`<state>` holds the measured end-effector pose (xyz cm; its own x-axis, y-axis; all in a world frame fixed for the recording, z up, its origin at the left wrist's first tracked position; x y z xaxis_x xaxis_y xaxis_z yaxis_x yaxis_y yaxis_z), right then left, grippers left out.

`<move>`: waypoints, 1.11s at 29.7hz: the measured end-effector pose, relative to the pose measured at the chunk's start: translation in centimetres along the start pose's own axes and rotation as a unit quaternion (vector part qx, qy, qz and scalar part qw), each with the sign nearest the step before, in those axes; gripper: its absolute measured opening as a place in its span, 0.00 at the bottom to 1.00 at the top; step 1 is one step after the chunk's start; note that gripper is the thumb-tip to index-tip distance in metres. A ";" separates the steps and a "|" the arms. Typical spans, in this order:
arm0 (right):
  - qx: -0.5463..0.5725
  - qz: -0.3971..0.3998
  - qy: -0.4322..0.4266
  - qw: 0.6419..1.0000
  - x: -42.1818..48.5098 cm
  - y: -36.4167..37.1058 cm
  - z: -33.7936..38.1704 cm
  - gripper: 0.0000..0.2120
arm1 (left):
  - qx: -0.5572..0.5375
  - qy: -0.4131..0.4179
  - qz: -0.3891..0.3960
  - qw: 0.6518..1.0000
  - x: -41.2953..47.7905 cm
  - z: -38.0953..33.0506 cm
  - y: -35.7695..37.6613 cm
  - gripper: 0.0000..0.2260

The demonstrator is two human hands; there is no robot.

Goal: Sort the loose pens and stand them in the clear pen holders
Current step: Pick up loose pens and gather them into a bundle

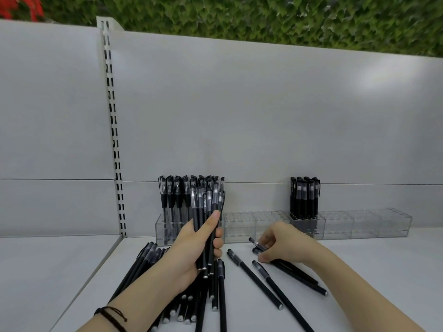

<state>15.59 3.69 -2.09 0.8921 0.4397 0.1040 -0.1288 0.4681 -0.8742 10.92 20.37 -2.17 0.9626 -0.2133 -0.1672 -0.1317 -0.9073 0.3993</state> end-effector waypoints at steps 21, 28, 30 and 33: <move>0.675 -0.194 -0.042 0.710 2.3 -0.8 7.9 0.07 | 0.019 -0.040 0.060 0.997 -0.8 0.7 1.9 0.16; 0.622 -0.184 -0.091 0.756 1.3 -1.4 7.9 0.02 | 0.038 -0.037 0.049 0.997 -0.5 1.0 1.6 0.12; 0.604 -0.182 -0.102 0.769 1.2 -1.4 8.0 0.02 | 0.054 -0.041 0.055 0.996 -0.5 1.2 1.8 0.13; 0.537 -0.174 -0.119 0.817 1.1 -1.6 8.5 0.11 | 0.057 -0.043 0.079 0.994 -0.6 1.4 2.3 0.15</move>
<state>13.14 9.95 3.41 0.8624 0.2146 0.4585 -0.3055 0.9428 0.1334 9.73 17.93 -2.41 0.9048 -0.3821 -0.1881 -0.3106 -0.8942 0.3222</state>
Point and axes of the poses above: each hand's wrist, its own x-axis towards the middle knuckle, its own y-axis out of the palm, z = x × y, the point moved 10 cm from there along x, towards the middle knuckle, and after that the axes turned 13 degrees about -y, right-handed, at the moved point
